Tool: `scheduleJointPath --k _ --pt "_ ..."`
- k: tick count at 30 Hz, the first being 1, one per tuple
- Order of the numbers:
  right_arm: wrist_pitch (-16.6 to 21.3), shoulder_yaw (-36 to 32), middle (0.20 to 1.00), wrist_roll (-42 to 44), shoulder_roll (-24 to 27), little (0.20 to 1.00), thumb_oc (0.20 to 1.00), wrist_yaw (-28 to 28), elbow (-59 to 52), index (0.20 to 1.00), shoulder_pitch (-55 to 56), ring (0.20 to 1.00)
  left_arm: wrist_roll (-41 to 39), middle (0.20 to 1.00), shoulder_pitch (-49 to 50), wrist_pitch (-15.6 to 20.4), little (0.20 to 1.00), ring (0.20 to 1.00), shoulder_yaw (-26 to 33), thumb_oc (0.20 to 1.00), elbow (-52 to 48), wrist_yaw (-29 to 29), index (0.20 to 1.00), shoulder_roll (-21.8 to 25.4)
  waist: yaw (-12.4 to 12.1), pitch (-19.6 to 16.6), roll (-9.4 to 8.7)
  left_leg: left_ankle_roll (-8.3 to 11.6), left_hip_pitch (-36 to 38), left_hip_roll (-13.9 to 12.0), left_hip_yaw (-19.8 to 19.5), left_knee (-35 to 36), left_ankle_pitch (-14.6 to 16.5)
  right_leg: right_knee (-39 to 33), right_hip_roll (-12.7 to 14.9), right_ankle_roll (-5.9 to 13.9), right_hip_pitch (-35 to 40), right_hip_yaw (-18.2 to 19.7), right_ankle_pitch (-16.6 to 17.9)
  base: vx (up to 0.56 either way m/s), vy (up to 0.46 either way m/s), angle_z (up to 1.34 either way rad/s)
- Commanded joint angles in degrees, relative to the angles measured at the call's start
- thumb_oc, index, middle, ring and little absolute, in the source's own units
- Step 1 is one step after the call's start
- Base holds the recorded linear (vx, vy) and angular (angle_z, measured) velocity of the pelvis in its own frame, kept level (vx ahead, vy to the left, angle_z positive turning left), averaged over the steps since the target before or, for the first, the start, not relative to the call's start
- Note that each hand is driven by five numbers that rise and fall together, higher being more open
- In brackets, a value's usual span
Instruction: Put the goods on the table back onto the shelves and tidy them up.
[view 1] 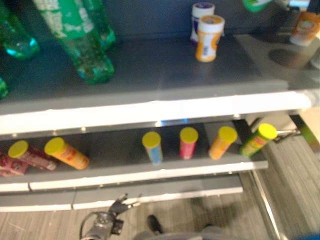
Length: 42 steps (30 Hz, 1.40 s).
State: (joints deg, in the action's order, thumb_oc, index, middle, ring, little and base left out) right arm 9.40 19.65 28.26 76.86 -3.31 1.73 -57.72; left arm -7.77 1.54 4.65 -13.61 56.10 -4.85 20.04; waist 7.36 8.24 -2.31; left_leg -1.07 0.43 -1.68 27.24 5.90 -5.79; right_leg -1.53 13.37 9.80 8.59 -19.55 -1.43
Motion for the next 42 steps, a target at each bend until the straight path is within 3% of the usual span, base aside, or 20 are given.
scheduleJointPath --k 1,13,17,19,23,27,28,32,42 --pt "2.52 -1.43 0.200 3.58 1.67 0.200 0.200 1.76 2.18 0.200 -4.13 0.200 1.54 1.000 -0.11 1.49 1.000 1.000 -0.32 1.000 -1.32 -0.40 1.000 1.60 -2.57 -0.74 -0.23 9.18 9.13 -5.23 1.58 -0.89 7.94 -1.32 1.56 3.41 -7.85 1.04 5.47 0.00 0.050 -0.04" --pt "2.42 -10.65 0.200 11.24 2.57 0.200 0.200 -2.35 -4.43 0.200 6.44 0.200 2.14 1.000 0.85 1.49 1.000 1.000 -0.98 1.000 -4.00 -2.14 1.000 2.82 -1.27 0.59 -0.60 7.49 8.40 -3.75 2.02 -0.89 8.89 2.49 3.34 4.81 -11.68 2.47 7.75 -0.02 0.072 -0.05" --pt "1.05 -6.39 0.200 13.63 4.01 0.200 0.200 -4.96 -3.98 0.200 4.78 0.200 1.66 1.000 1.48 1.14 1.000 1.000 -1.43 1.000 -7.44 -2.89 1.000 4.43 -1.43 2.17 0.22 7.19 7.77 -4.60 2.86 -0.89 8.36 9.18 3.77 4.72 -14.19 2.19 6.03 -0.09 0.058 -0.10" --pt "-0.24 0.54 0.200 15.28 6.14 0.200 0.200 -7.12 -3.25 0.200 -0.05 0.200 -0.03 1.000 2.60 1.04 1.000 1.000 -1.22 1.000 -10.64 -3.51 1.000 6.68 -2.60 2.31 0.19 7.81 8.17 -5.32 3.34 -0.89 8.87 11.20 5.05 4.68 -12.64 0.59 4.77 -0.02 -0.012 -0.11" --pt "-1.40 6.19 0.200 16.46 8.86 0.200 0.200 -9.36 -2.86 0.200 -3.08 0.200 -1.25 1.000 5.38 0.63 1.000 1.000 -0.19 1.000 -14.03 -5.07 1.000 7.36 -4.45 0.51 -1.61 8.72 7.71 -4.96 4.88 -0.89 7.99 3.66 5.63 4.72 -7.74 -4.64 6.71 0.01 -0.096 -0.45" --pt "-2.16 6.10 0.200 17.68 10.91 0.200 0.200 -11.00 -4.81 0.200 -0.55 0.200 -1.46 1.000 7.13 0.49 1.000 1.000 -0.01 1.000 -15.73 -5.99 1.000 6.57 -4.79 -0.92 -2.20 9.82 7.56 -6.22 5.60 -0.94 7.03 -0.58 3.53 4.49 -5.37 -5.87 6.27 0.06 -0.093 -0.06" --pt "-0.57 4.10 0.200 18.70 10.50 0.200 0.200 -10.73 -4.51 0.200 0.92 0.200 2.48 1.000 7.71 2.65 1.000 1.000 -0.68 1.000 -7.37 -4.74 1.000 3.61 -4.33 -0.96 -2.36 10.18 7.68 -6.65 5.44 -1.03 6.82 -1.12 3.15 4.27 -4.63 -6.72 5.89 0.04 -0.081 -0.11" --pt "0.57 -5.55 0.200 20.73 10.53 0.200 0.200 -11.35 -7.14 0.200 10.37 0.200 5.48 1.000 5.32 2.83 1.000 1.000 0.64 1.000 -0.57 -3.07 1.000 1.19 -3.61 -0.49 -2.71 10.88 7.51 -7.59 5.23 -1.18 6.18 -1.91 2.11 3.63 -4.05 -7.28 5.14 0.01 -0.081 -0.02" --pt "2.30 -15.44 0.200 23.06 7.51 0.200 0.200 -11.86 -13.00 0.200 20.13 0.200 7.03 1.000 4.06 3.25 1.000 1.000 0.19 1.000 0.33 -2.63 1.000 0.64 -3.52 -0.18 -2.89 11.27 7.74 -8.33 5.66 -1.22 5.82 -2.42 1.30 3.16 -3.85 -7.08 4.63 0.00 -0.022 0.05"
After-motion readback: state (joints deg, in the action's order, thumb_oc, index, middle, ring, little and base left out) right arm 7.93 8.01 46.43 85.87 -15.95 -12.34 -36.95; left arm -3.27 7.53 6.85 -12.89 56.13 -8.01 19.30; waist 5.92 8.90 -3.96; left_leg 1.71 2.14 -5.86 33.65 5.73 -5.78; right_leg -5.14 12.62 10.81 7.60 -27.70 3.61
